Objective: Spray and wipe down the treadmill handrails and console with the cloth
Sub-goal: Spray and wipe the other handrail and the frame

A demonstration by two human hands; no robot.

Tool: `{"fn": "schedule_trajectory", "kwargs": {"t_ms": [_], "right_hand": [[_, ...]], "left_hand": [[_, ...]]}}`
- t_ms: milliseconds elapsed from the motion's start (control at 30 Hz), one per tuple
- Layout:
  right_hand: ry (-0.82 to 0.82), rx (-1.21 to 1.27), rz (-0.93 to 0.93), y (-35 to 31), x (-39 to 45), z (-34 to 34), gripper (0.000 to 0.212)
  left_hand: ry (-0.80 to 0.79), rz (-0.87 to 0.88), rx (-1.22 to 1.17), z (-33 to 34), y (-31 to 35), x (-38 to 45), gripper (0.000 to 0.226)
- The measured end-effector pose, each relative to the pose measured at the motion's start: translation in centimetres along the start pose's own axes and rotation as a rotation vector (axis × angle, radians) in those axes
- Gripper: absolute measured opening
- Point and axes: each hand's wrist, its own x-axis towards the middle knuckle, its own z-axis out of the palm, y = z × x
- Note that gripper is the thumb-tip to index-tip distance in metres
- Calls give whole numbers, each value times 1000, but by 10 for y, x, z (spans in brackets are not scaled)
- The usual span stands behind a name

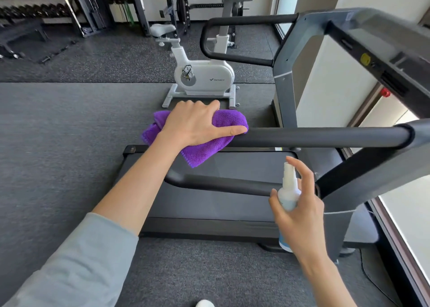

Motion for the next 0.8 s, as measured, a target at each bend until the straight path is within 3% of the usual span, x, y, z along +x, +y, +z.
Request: {"fn": "schedule_trajectory", "kwargs": {"t_ms": [233, 400, 533, 800], "right_hand": [[52, 4, 56, 27, 8, -41, 69], [69, -5, 106, 47, 9, -72, 69], [93, -42, 142, 61, 10, -95, 71], [107, -27, 123, 76, 14, -134, 67]], "left_hand": [[12, 74, -8, 1, 83, 33, 89], [56, 95, 13, 6, 129, 54, 103], [37, 109, -43, 6, 168, 69, 76], [53, 163, -79, 8, 227, 96, 75]]}}
